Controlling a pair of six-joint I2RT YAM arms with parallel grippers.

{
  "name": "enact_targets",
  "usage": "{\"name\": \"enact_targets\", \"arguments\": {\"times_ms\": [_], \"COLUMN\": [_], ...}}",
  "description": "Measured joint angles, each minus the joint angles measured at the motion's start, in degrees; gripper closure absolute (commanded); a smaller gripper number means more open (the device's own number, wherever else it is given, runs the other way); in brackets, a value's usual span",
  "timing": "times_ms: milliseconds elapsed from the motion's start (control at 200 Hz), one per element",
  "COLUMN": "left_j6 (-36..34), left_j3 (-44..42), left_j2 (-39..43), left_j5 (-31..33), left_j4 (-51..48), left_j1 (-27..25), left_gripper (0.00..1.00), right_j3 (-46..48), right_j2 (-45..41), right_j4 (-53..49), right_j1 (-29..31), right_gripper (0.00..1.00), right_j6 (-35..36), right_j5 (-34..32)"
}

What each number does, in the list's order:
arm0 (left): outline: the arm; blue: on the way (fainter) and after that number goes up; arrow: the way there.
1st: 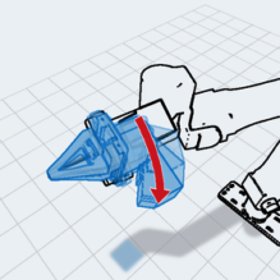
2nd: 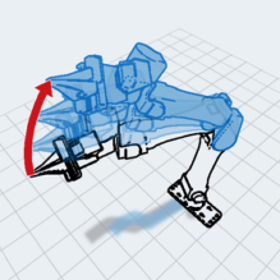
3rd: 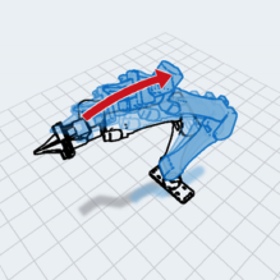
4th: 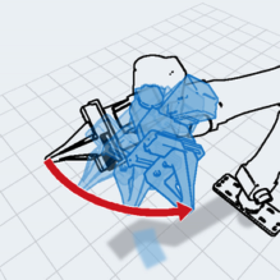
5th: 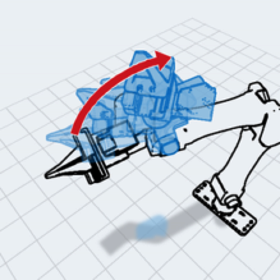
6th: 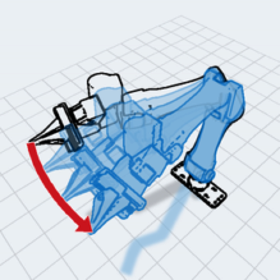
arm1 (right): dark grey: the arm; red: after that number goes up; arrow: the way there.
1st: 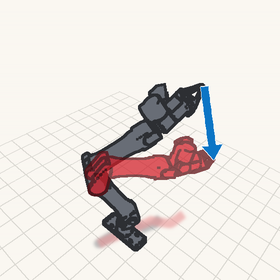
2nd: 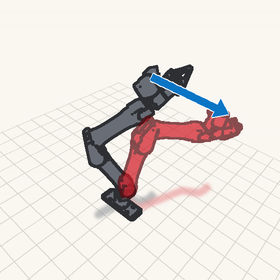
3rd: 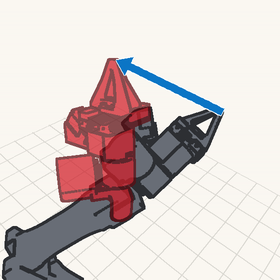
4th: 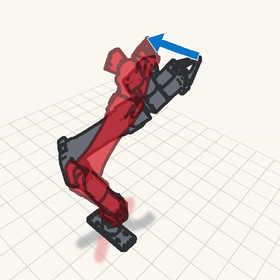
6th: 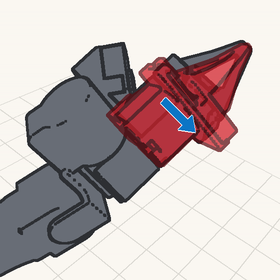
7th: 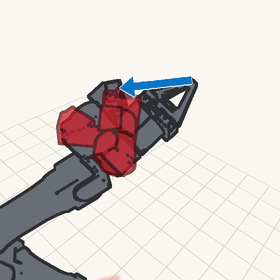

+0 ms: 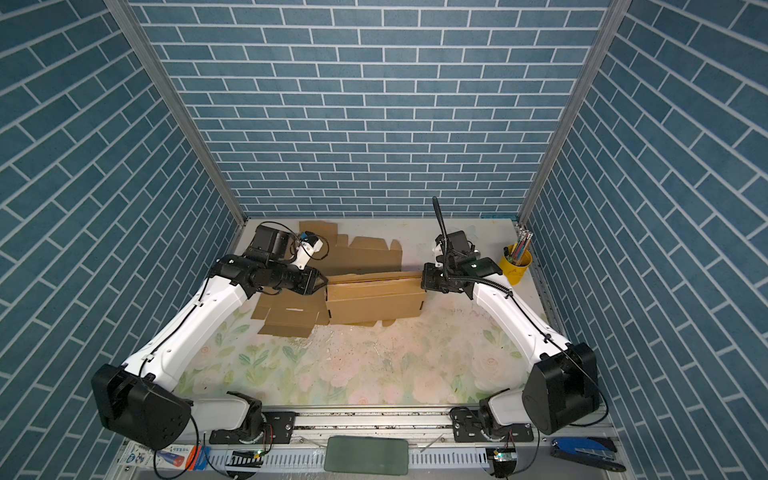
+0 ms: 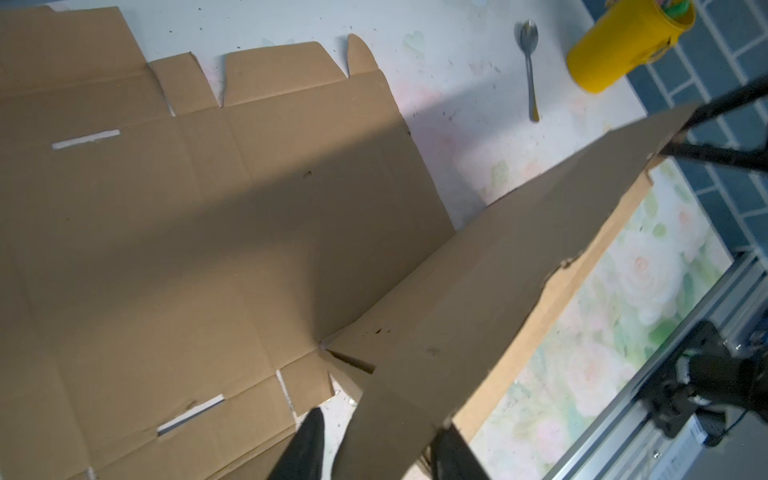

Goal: Fold the paper box

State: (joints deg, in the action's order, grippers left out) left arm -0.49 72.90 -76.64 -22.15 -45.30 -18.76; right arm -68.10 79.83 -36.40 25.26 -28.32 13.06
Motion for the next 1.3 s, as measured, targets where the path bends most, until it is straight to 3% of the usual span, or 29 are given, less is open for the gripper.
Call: {"name": "enact_targets", "arguments": {"times_ms": [320, 470, 835, 1300], "left_j6": [0.2, 3.7, 12.7, 19.0], "left_j3": [0.7, 1.3, -0.3, -1.9], "left_j2": [-0.5, -1.2, -1.1, -1.2], "left_j5": [-0.5, -1.6, -1.5, -3.1], "left_j4": [-1.7, -1.5, 2.2, 7.2], "left_j1": [0.0, 0.0, 0.0, 0.2], "left_gripper": [0.93, 1.0, 1.0, 1.0], "right_j3": [0.0, -0.1, -0.1, -0.1], "right_j2": [0.1, 0.1, 0.5, 0.6], "right_j4": [0.0, 0.0, 1.0, 1.2], "right_j1": [0.2, 0.3, 0.6, 0.7], "right_gripper": [1.0, 1.0, 1.0, 1.0], "right_j6": [-0.4, -0.5, -1.5, -1.9], "right_j5": [0.0, -0.1, -0.5, -1.8]}}
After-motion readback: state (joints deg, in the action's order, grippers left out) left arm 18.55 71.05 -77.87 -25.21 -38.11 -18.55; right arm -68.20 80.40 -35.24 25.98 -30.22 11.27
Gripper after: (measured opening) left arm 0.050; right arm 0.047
